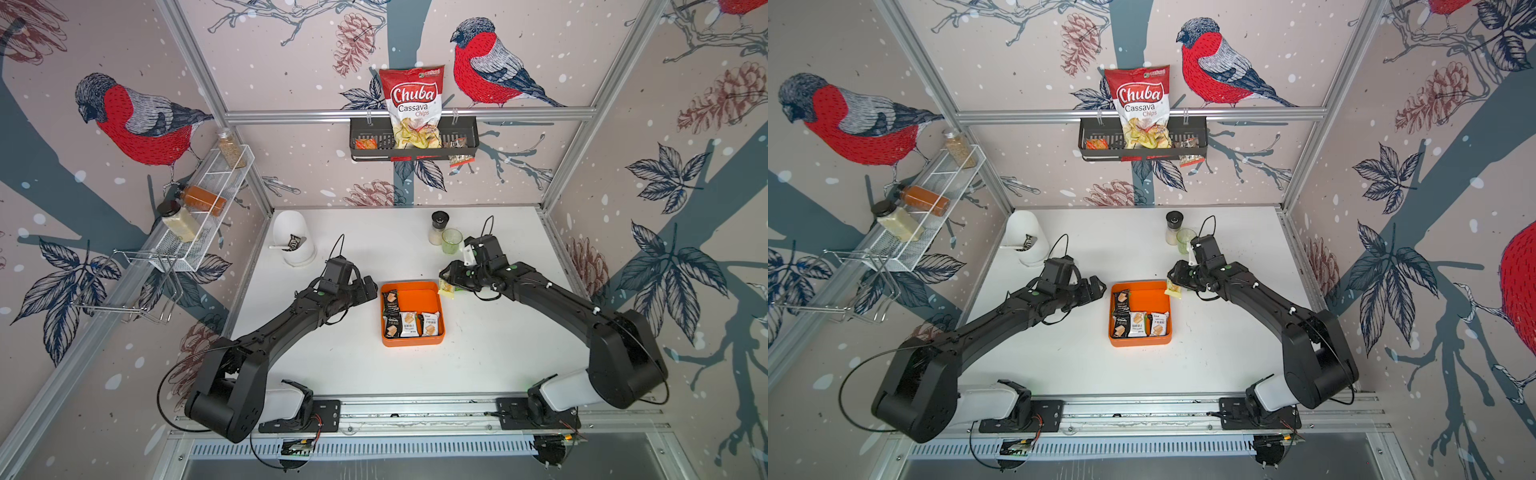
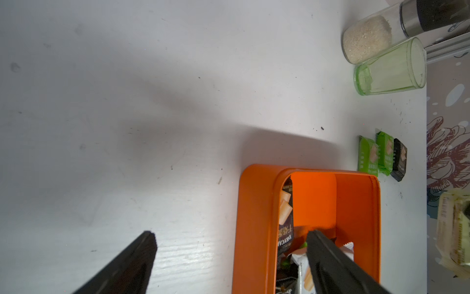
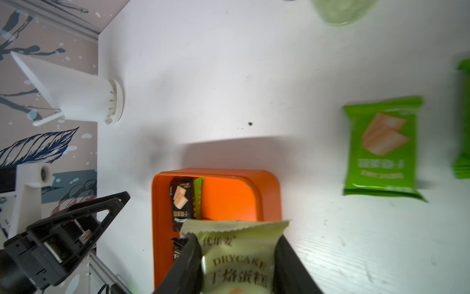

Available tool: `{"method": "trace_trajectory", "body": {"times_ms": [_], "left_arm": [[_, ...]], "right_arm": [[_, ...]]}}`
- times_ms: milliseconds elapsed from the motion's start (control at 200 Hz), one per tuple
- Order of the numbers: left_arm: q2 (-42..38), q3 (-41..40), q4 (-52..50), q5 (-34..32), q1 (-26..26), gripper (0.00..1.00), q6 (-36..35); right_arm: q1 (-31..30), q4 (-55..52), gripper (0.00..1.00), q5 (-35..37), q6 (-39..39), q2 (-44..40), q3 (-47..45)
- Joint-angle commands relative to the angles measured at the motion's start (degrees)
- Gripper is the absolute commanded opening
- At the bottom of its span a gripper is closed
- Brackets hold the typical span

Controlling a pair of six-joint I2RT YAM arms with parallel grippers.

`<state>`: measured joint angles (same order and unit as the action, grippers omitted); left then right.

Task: Take the cookies out of the storage box
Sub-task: Place the cookie at the center of the board.

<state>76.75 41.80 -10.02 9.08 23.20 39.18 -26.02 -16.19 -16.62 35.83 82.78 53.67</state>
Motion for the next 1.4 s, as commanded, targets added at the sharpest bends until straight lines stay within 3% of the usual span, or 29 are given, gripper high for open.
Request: {"method": "trace_trajectory", "body": {"times_ms": [0, 245, 765, 860, 1096, 1221, 1396], "left_arm": [[1.23, 1.22, 1.06, 0.07, 1.5, 0.96, 1.23], [2.53, 1.91, 1.17, -0.46, 3.68, 0.96, 1.88], [0.78, 1.01, -0.57, -1.65, 3.87, 0.96, 0.75], [0.12, 0.6, -0.94, -2.04, 3.87, 0.96, 0.59], [-1.05, -0.05, -1.14, -2.65, 3.87, 0.96, 1.39], [-1.49, 0.25, -1.19, -2.93, 3.85, 0.96, 2.34], [-3.69, -0.74, -2.07, -3.45, 3.86, 0.96, 4.47]], "right_arm": [[3.5, -2.23, 0.41, 1.37, -3.13, -1.92, -3.03], [5.8, -3.6, 0.41, 7.47, -5.69, -1.64, -8.79], [-4.34, -5.76, 0.43, 24.17, -6.65, 9.72, -4.43], [-4.62, -5.53, 0.46, 24.78, -7.0, 10.96, -3.77], [-5.22, -7.98, 0.66, 26.44, -7.25, 10.01, -1.7], [-6.03, -10.9, 0.67, 26.67, -6.78, 6.05, -0.42], [-7.67, -12.88, 0.67, 20.75, -5.7, 0.49, 1.21]]}}
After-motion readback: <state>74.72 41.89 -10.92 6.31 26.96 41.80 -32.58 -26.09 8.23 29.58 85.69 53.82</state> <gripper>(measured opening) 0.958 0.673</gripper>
